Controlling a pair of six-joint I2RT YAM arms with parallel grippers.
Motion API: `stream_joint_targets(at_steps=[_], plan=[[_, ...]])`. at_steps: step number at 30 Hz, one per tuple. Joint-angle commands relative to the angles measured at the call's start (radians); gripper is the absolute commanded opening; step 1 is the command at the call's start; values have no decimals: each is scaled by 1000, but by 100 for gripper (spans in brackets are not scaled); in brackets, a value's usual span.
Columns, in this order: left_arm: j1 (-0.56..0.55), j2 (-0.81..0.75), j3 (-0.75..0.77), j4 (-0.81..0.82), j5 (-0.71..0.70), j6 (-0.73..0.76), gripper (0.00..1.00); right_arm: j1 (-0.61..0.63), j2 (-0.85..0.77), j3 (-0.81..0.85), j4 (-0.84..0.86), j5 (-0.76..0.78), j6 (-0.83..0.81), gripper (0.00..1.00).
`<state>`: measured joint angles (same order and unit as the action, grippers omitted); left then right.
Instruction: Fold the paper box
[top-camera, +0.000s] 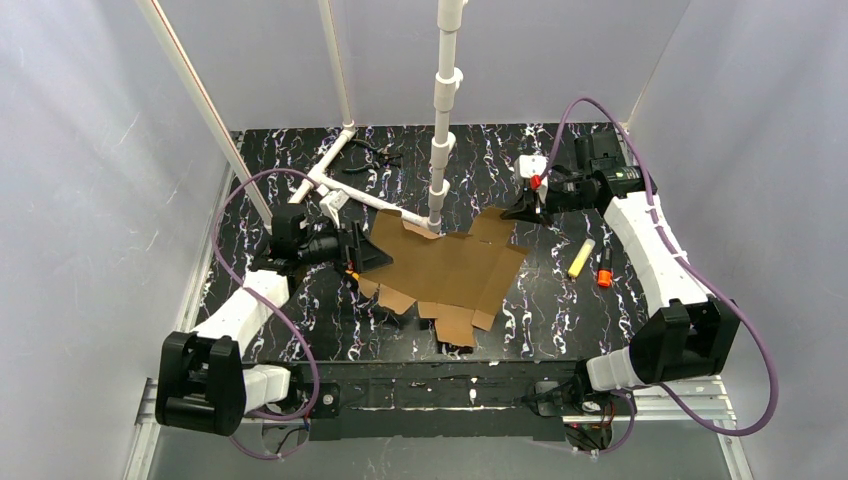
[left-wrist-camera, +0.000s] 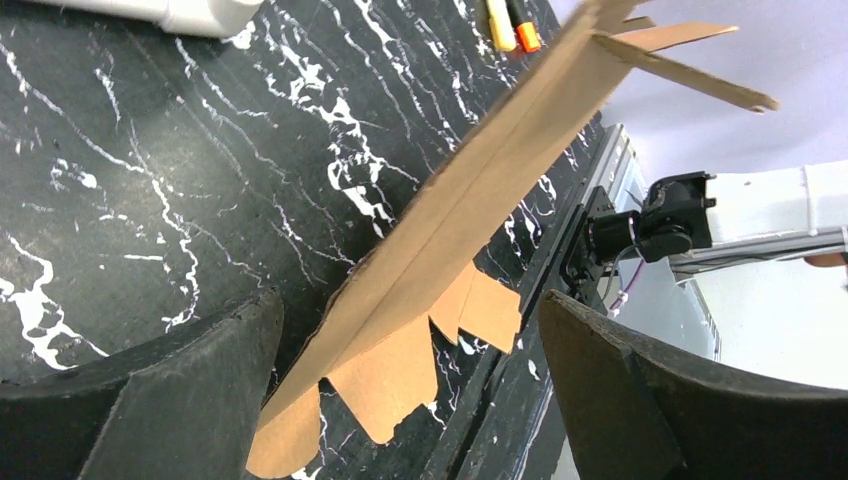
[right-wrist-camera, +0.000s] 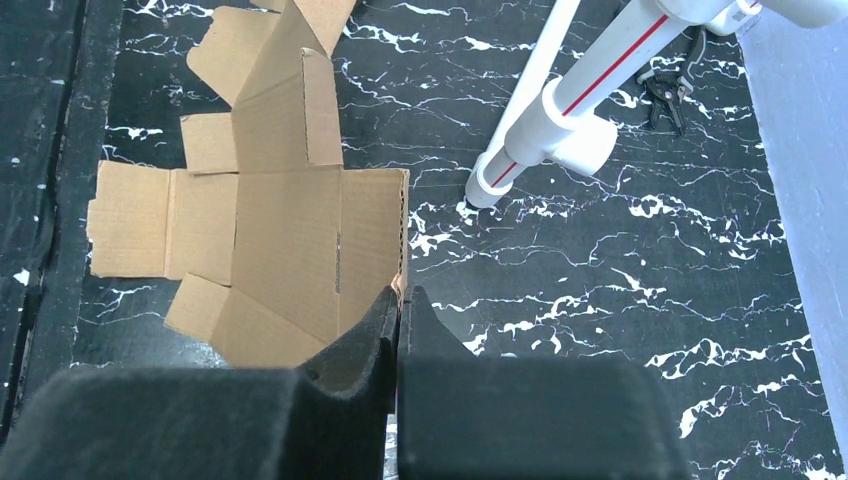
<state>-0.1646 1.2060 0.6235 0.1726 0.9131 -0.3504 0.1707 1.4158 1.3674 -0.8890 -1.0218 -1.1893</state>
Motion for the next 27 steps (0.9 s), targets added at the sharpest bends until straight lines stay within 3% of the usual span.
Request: stream_joint_targets(at_steps=[1, 4, 9, 15, 18, 24, 27], plan=[[8, -54, 2, 110, 125, -21, 98, 3, -38, 50, -22, -52, 10, 1], [-8, -54, -24, 203, 183, -85, 98, 3, -37, 51, 10, -70, 67, 1], [-41, -71, -37, 241, 161, -104, 97, -3, -38, 31, 102, -100, 192, 1], [-49, -91, -41, 258, 157, -132, 79, -18, -44, -14, 238, -58, 332, 1], [-49, -105, -45, 259, 152, -140, 62, -26, -46, -33, 274, -52, 364, 1], [-49, -137, -50, 259, 116, -133, 57, -32, -51, -72, 333, -33, 416, 1], [-49, -140, -50, 260, 112, -128, 46, -34, -52, -87, 345, -26, 426, 1]])
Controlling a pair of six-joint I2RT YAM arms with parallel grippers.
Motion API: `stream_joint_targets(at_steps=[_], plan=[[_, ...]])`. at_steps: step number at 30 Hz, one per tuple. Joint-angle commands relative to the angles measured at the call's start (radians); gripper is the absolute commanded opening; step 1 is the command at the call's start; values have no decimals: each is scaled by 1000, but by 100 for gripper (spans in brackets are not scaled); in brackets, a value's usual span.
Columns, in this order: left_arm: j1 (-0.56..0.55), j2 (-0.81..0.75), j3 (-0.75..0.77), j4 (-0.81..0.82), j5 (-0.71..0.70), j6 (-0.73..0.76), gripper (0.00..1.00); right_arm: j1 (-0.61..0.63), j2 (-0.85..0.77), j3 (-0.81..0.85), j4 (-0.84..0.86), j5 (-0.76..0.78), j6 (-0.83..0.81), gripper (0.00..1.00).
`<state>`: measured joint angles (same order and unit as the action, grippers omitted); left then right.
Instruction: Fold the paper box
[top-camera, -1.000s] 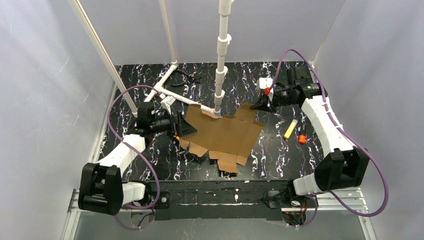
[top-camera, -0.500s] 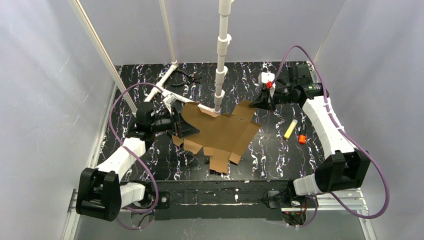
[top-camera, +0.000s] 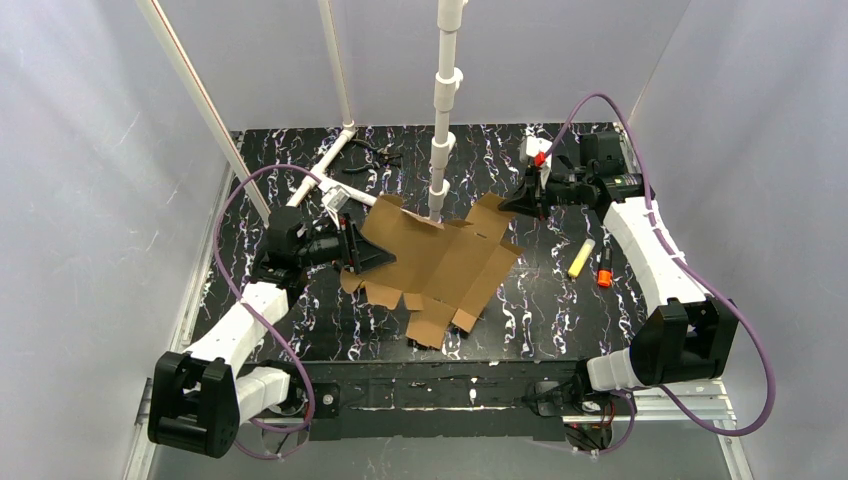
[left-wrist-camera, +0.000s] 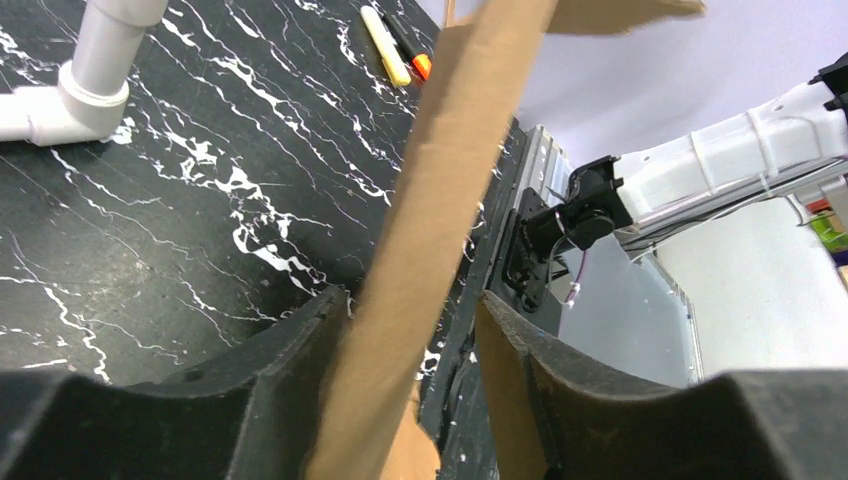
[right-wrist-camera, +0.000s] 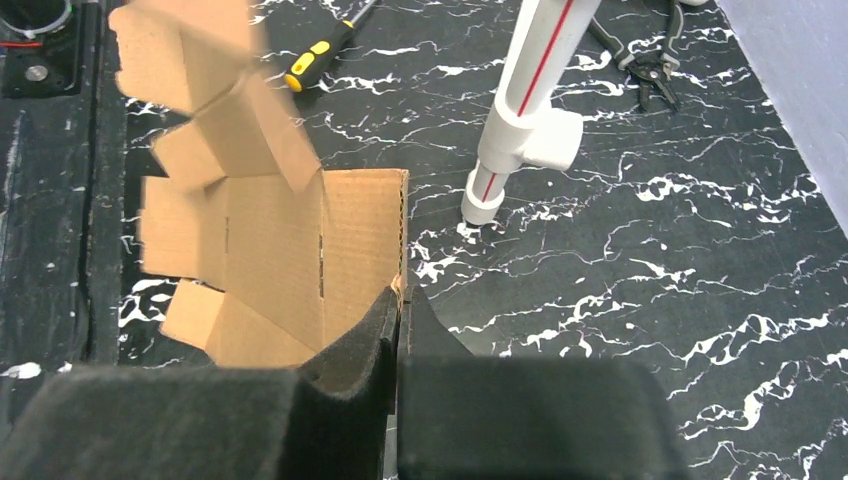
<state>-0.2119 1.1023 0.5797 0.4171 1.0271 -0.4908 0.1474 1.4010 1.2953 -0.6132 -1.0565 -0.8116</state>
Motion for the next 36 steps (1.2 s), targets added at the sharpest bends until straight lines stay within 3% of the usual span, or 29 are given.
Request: stream_joint_targets(at_steps=[1, 10, 14, 17, 24, 36], plan=[[-1, -34, -5, 15, -4, 9, 41, -11, -37, -18, 71, 10, 50, 1], [-1, 7, 17, 15, 50, -17, 42, -11, -28, -33, 89, 37, 72, 1], [-1, 8, 8, 13, 39, -5, 55, -12, -21, -33, 107, 40, 110, 1], [-1, 0, -4, -4, 12, 35, 58, -12, -12, -37, 123, 27, 142, 1], [-3, -19, -17, -54, -68, 178, 56, -26, 11, -50, 173, 1, 235, 1], [-21, 40, 22, -89, -146, 234, 38, -29, 39, -70, 211, -30, 299, 1]])
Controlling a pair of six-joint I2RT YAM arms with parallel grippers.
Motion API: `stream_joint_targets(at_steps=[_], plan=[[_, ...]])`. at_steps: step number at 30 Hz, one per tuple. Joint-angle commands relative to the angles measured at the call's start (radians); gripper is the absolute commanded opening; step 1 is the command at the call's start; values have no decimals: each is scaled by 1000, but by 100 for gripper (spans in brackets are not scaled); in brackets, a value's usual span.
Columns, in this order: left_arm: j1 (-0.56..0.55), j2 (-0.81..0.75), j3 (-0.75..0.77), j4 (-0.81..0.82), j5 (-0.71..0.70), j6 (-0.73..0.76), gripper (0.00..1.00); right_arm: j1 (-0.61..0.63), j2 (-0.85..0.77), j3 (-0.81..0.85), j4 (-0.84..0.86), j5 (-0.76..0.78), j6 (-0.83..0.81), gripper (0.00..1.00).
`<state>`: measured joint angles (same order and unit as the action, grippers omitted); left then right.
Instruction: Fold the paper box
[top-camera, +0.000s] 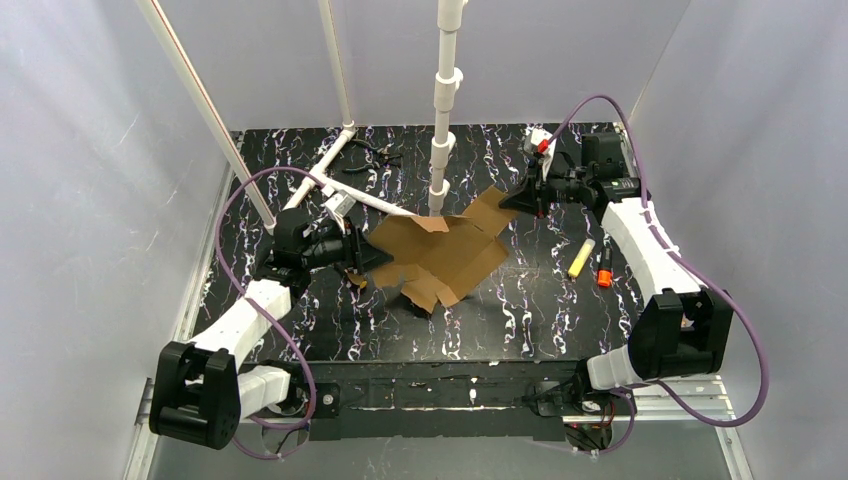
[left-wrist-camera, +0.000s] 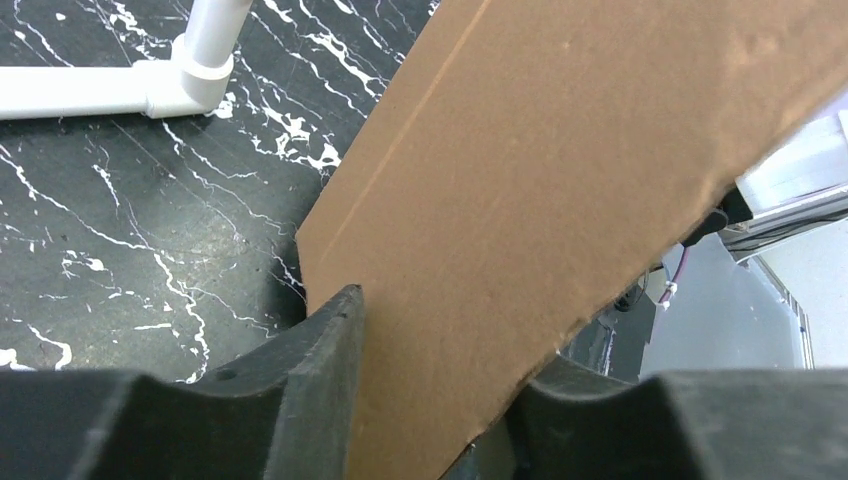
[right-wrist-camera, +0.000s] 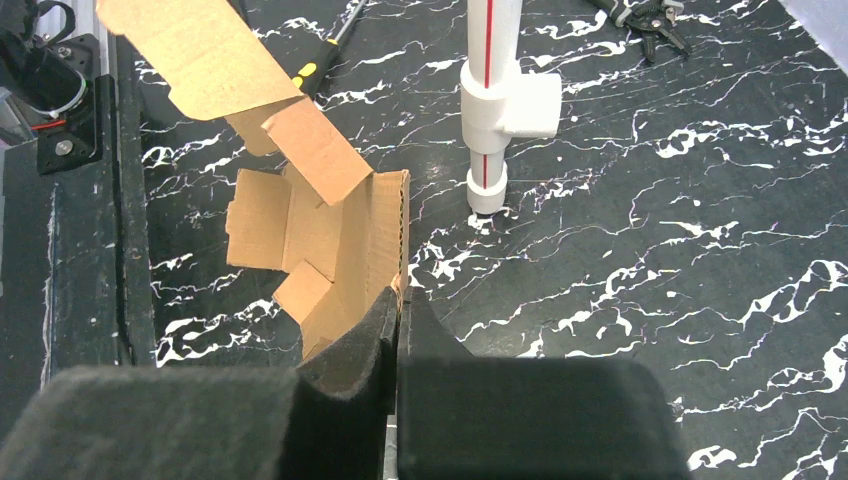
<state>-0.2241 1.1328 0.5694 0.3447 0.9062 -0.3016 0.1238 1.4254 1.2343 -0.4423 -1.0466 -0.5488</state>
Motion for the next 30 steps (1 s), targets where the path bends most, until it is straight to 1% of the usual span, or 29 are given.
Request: stream_joint_targets(at_steps=[1, 3, 6, 9, 11, 12, 13, 14, 15, 17, 19, 21, 23, 24, 25, 26, 27, 29, 30], plan=[[-10, 13, 36, -18, -22, 42, 34, -6, 17, -10, 40, -40, 37, 1], [-11, 15, 41, -18, -10, 39, 23, -6, 23, -12, 41, -35, 39, 1], [-10, 8, 46, -24, 3, 25, 0, -6, 32, -16, 38, -16, 40, 1], [-11, -2, 53, -31, 11, -33, 0, -6, 46, -21, 17, 1, 25, 1], [-10, -1, 75, -89, 16, -67, 0, -6, 52, -15, -34, 10, -14, 1], [-9, -3, 97, -150, 12, -67, 0, -6, 53, -7, -77, 14, -48, 6], [-10, -6, 117, -215, 2, -55, 0, -6, 53, 12, -140, 28, -102, 18], [-10, -10, 149, -329, -28, -8, 0, -6, 48, 27, -197, 47, -149, 32], [-16, -13, 178, -435, -55, 47, 0, -6, 41, 43, -239, 79, -177, 43], [-23, -23, 213, -562, -97, 116, 0, -11, 11, 65, -284, 140, -200, 61], [-25, -38, 221, -602, -120, 145, 0, -21, -26, 87, -295, 159, -204, 72], [-35, -47, 224, -615, -140, 163, 0, -23, -50, 120, -304, 164, -189, 75], [-45, -33, 233, -629, -143, 176, 0, -21, -49, 135, -261, 114, -132, 74], [-52, -21, 240, -638, -141, 185, 0, -13, -36, 126, -209, 86, -71, 71], [-59, -6, 246, -648, -137, 192, 0, 3, -23, 103, -145, 61, -10, 65], [-67, 7, 255, -658, -131, 194, 0, 26, -11, 69, -77, 40, 45, 53], [-74, 25, 262, -666, -122, 196, 0, 54, 0, 31, -3, 32, 82, 44], [-92, 54, 269, -685, -104, 210, 0, 111, 13, -50, 150, 87, 182, 26], [-95, 66, 269, -691, -105, 214, 0, 130, 19, -84, 200, 124, 197, 19]])
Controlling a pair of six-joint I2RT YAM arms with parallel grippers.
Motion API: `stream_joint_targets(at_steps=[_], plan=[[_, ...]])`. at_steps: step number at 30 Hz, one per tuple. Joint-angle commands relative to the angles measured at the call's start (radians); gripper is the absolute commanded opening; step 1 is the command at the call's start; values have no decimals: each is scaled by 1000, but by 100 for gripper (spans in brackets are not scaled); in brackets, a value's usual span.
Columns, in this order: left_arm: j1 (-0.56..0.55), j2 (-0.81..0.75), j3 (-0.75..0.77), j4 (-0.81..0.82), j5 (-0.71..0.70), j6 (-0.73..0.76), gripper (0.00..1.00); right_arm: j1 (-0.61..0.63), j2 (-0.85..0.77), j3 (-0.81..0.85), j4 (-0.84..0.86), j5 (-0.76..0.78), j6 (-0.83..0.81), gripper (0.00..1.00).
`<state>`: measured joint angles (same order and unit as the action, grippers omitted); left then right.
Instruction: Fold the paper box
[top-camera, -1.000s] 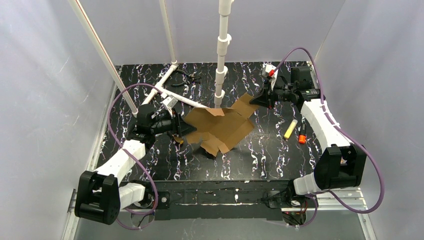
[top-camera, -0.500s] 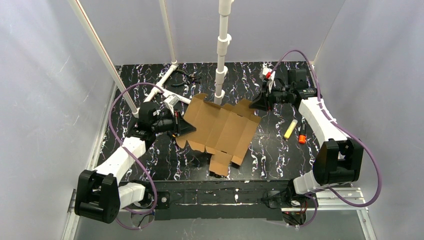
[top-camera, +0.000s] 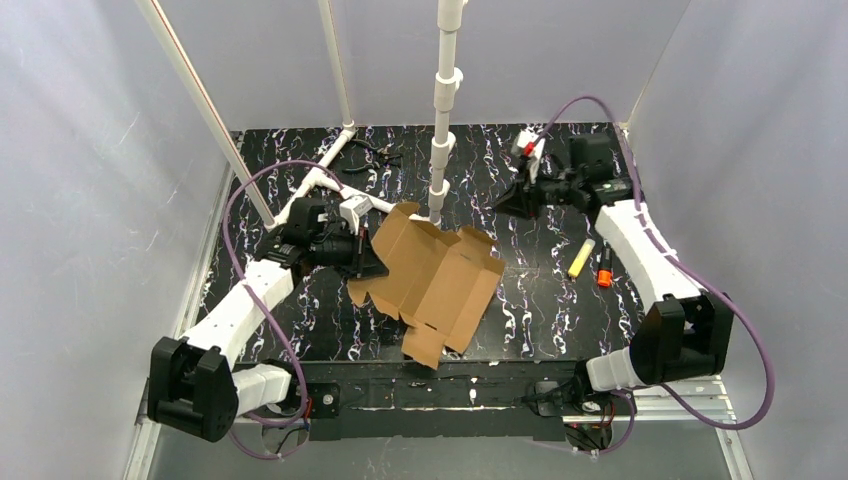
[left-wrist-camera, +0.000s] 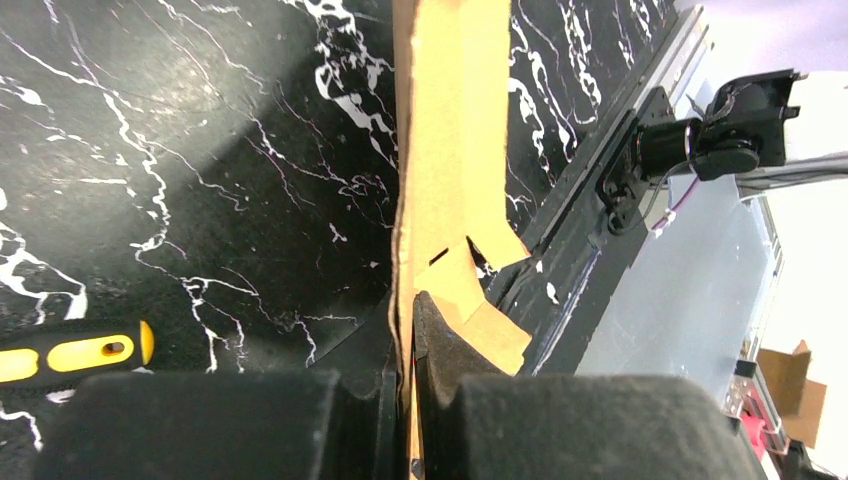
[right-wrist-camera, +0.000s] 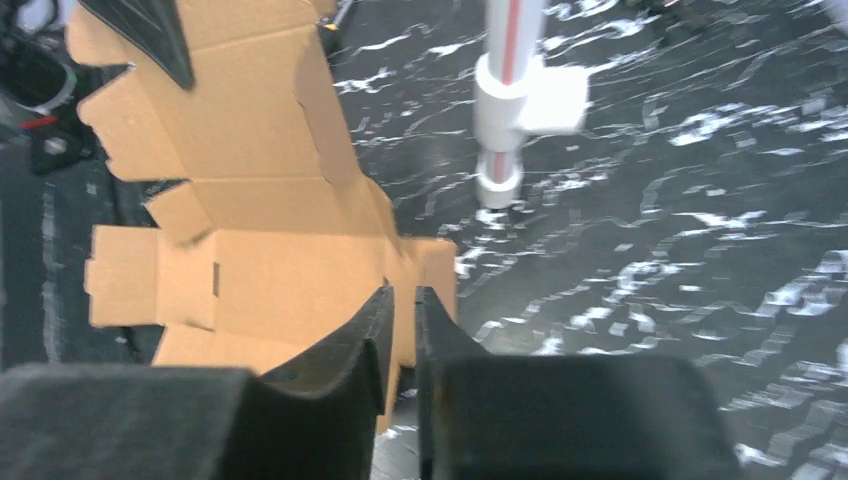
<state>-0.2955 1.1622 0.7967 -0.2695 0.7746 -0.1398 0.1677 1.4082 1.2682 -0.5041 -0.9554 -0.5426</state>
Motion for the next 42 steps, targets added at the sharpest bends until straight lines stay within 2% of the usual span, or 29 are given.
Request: stream_joint_targets(at_steps=[1, 2, 3, 10, 16, 22, 28, 42], plan=[[-26, 49, 40, -80, 24, 49, 0, 101, 43, -142, 303, 64, 209, 12], [-27, 64, 38, -82, 19, 42, 0, 114, 54, -161, 340, 92, 231, 4], [-27, 79, 40, -84, 16, 32, 0, 127, 64, -186, 369, 125, 250, 1], [-25, 185, 88, -100, 20, -40, 0, 256, 113, -275, 491, 422, 308, 1], [-25, 194, 85, -94, 27, -49, 0, 307, 131, -304, 532, 459, 324, 1], [-24, 200, 85, -97, 23, -48, 0, 346, 197, -300, 571, 670, 395, 1], [-24, 203, 88, -98, 23, -46, 0, 380, 230, -306, 579, 686, 389, 1], [-14, 205, 88, -97, 12, -58, 0, 399, 227, -317, 559, 516, 345, 1]])
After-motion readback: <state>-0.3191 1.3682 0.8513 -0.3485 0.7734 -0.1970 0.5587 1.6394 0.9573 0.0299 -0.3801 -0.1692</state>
